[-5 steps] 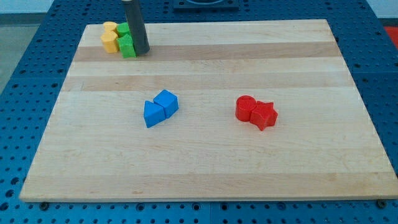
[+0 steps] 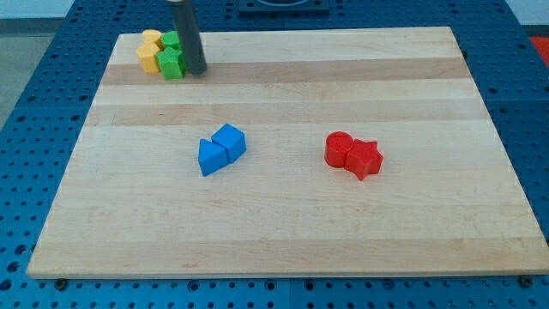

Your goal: Place the arm to the left top of the triangle

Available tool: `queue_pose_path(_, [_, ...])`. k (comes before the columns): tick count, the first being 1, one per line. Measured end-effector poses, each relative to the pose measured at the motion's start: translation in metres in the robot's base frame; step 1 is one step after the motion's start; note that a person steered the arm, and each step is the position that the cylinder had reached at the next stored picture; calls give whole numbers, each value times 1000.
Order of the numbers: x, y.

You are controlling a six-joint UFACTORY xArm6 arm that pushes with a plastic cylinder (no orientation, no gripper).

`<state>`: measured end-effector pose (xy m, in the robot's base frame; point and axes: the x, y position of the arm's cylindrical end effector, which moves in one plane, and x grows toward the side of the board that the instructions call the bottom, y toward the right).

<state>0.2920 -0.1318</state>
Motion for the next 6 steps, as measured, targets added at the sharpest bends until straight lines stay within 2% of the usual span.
queue_pose_path(1, [42,22])
queue_pose_path(4, [116,14])
queue_pose_path(6, [160,-37])
